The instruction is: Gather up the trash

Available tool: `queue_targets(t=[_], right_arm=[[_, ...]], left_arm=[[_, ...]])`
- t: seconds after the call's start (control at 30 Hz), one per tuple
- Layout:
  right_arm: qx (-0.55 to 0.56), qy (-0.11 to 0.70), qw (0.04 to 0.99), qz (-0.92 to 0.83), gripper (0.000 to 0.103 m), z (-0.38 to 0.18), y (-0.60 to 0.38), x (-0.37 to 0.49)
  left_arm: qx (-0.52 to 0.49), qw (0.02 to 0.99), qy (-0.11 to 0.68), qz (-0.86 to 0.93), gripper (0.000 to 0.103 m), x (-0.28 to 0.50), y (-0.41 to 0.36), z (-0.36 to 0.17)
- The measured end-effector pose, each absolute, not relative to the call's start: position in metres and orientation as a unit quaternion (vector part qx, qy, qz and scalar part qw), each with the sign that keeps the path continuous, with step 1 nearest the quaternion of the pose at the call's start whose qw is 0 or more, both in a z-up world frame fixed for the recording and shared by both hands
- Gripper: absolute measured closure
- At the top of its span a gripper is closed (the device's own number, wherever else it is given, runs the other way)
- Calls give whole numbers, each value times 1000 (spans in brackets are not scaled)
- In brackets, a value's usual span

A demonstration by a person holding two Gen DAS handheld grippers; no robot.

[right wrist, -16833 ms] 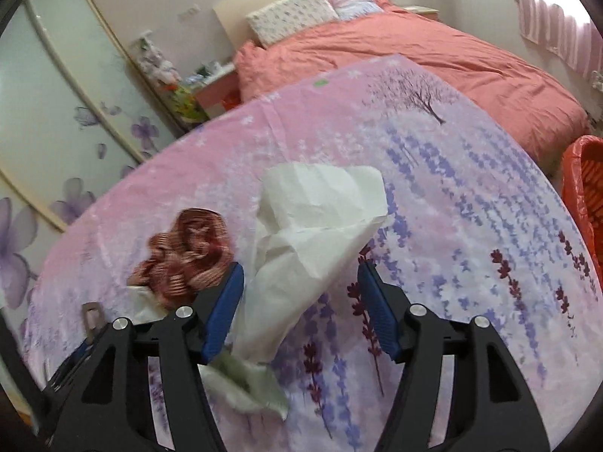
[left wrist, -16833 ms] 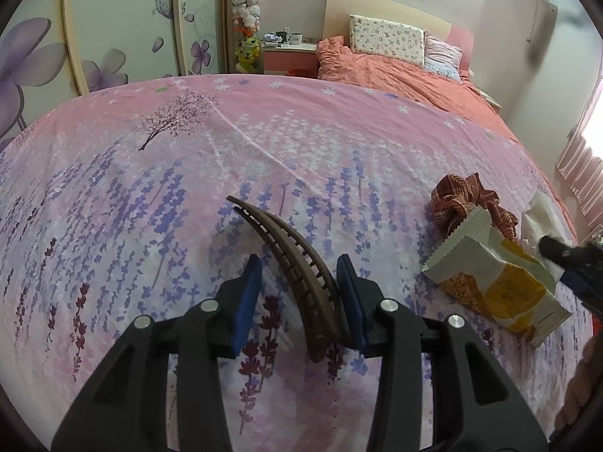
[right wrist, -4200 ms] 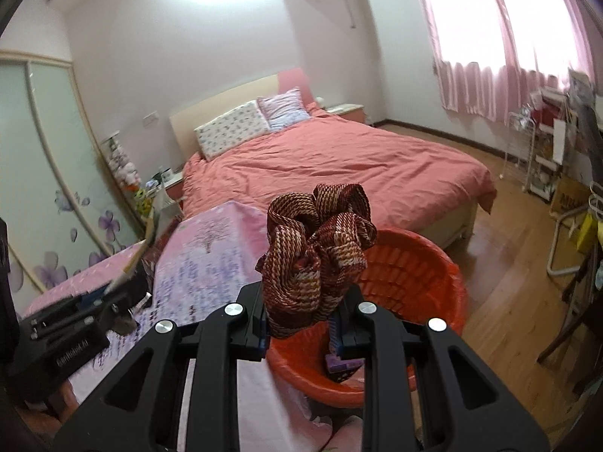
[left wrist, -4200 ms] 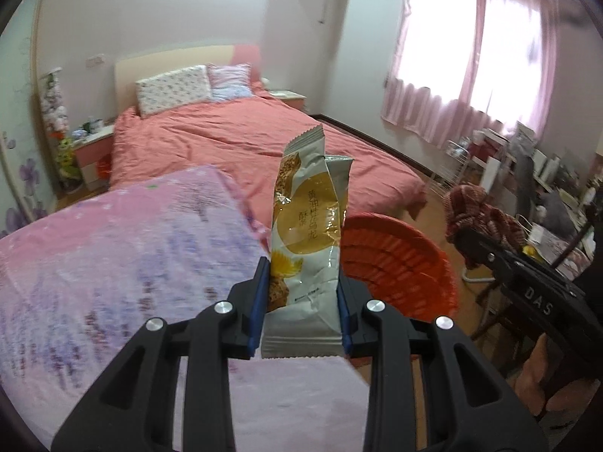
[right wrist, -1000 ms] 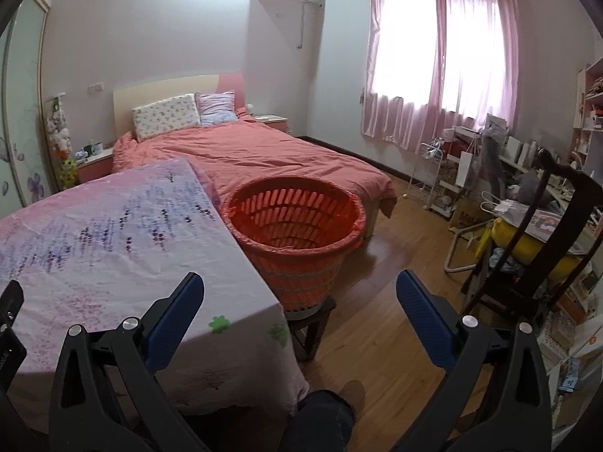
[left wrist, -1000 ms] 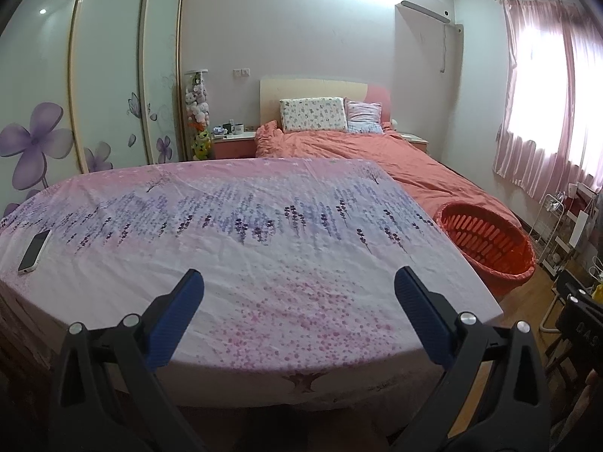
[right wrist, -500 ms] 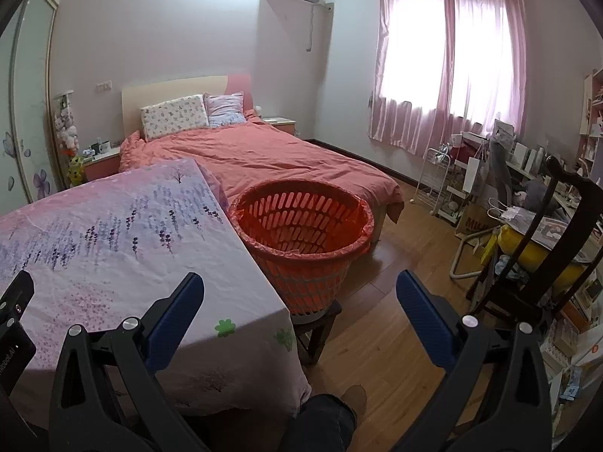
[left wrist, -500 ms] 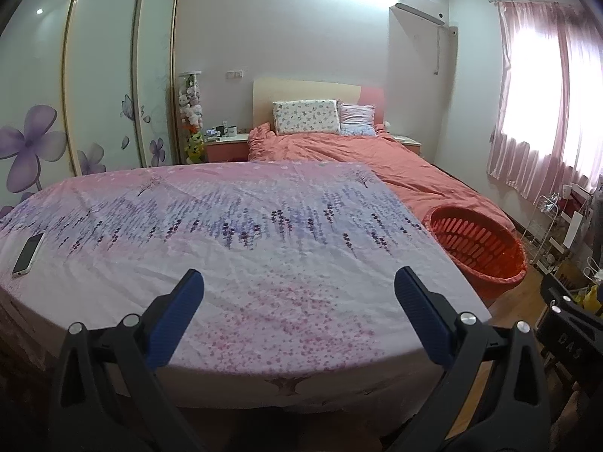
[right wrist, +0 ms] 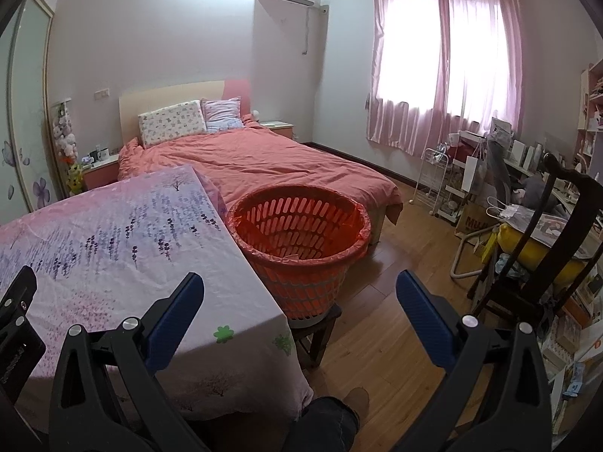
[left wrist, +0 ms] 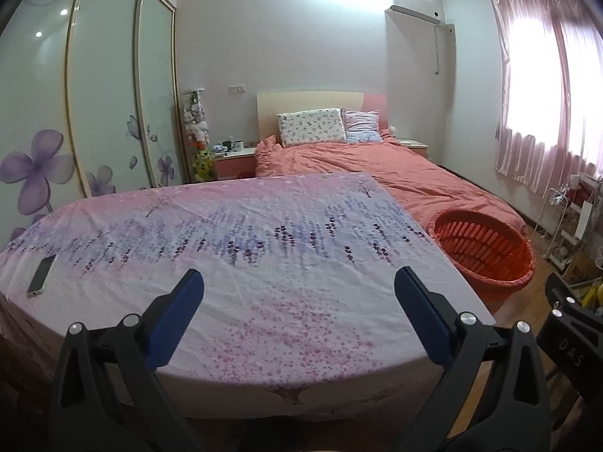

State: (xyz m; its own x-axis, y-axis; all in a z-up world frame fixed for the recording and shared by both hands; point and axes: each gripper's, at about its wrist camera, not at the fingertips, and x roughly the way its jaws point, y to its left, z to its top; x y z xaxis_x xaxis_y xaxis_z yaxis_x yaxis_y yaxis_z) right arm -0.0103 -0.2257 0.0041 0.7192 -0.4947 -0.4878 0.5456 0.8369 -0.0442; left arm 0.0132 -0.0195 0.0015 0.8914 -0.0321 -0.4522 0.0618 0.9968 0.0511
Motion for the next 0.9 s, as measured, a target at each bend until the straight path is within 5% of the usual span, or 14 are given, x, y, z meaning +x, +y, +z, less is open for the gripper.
queue_targets(t=[0.9], right_arm=[[59,243,928,-276,2,6,-229,-11]], left_arm=[[28,971,239,-15,4,17,-17,1]])
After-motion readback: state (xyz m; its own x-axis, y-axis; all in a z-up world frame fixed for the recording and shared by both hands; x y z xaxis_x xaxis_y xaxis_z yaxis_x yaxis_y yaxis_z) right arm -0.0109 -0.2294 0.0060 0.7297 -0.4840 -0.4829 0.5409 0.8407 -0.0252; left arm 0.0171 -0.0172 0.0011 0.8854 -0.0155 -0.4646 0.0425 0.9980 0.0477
